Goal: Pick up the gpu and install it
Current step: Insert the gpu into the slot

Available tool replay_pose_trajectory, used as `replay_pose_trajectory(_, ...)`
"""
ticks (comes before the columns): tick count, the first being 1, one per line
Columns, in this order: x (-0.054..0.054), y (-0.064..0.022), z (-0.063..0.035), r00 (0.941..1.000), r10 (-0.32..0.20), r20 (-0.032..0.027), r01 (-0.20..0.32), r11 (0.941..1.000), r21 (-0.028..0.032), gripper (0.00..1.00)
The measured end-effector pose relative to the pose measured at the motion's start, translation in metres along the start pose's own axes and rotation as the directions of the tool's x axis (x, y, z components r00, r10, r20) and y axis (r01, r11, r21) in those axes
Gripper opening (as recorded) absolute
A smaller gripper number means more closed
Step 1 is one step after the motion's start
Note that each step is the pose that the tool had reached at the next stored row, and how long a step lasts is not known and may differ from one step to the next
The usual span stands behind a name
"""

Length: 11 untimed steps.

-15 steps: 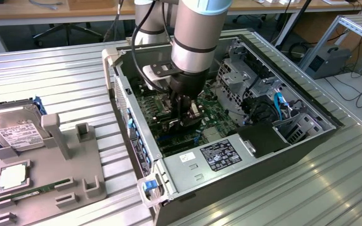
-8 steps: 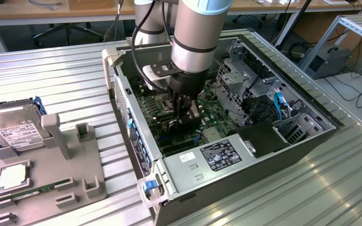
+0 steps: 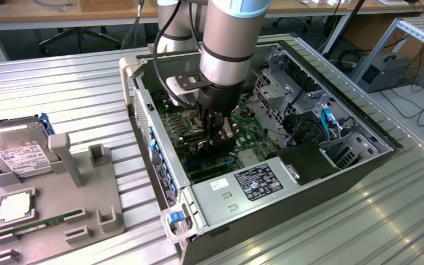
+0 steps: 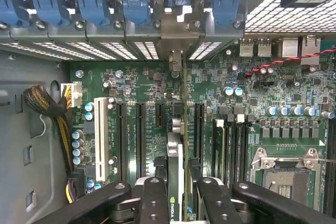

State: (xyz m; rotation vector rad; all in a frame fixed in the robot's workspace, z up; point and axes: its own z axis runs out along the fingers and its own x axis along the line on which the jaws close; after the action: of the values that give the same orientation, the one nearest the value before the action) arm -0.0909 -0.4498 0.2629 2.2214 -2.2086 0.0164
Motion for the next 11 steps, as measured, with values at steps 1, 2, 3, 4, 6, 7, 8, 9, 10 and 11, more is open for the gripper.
replay_pose_trajectory(1, 0.0, 0.0001, -0.0001, 1.0, 0.0, 0.0001, 0.0, 1.0, 0.0002, 0.27)
replay_pose_trajectory(2, 0.0, 0.0001, -0.0004, 1.0, 0.0, 0.0, 0.0, 1.0, 0.0005, 0.27)
replay_pose_trajectory(3, 0.0, 0.0001, -0.0004, 1.0, 0.0, 0.0002, 0.0, 1.0, 0.0007, 0.27)
replay_pose_trajectory(4, 0.0, 0.0002, -0.0005, 1.0, 0.0, 0.0009, 0.0, 1.0, 0.0012, 0.27)
replay_pose_trajectory(6, 0.0001, 0.0006, -0.0007, 1.0, 0.0, 0.0068, 0.0, 1.0, 0.0024, 0.27)
replay_pose_trajectory(7, 0.0001, 0.0006, -0.0007, 0.9999, 0.0, 0.0107, 0.0, 1.0, 0.0029, 0.27)
replay_pose_trajectory(8, 0.0003, 0.0008, -0.0008, 0.9998, 0.0, 0.0185, 0.0, 1.0, 0.0039, 0.27)
replay_pose_trajectory(9, 0.0003, 0.0009, -0.0008, 0.9997, 0.0, 0.0234, 0.0, 1.0, 0.0043, 0.27)
replay_pose_trajectory(10, 0.0004, 0.001, -0.0009, 0.9996, 0.0, 0.0281, 0.0, 1.0, 0.0051, 0.27)
replay_pose_trajectory(11, 0.0005, 0.001, -0.001, 0.9996, 0.0, 0.03, 0.0, 1.0, 0.0052, 0.27)
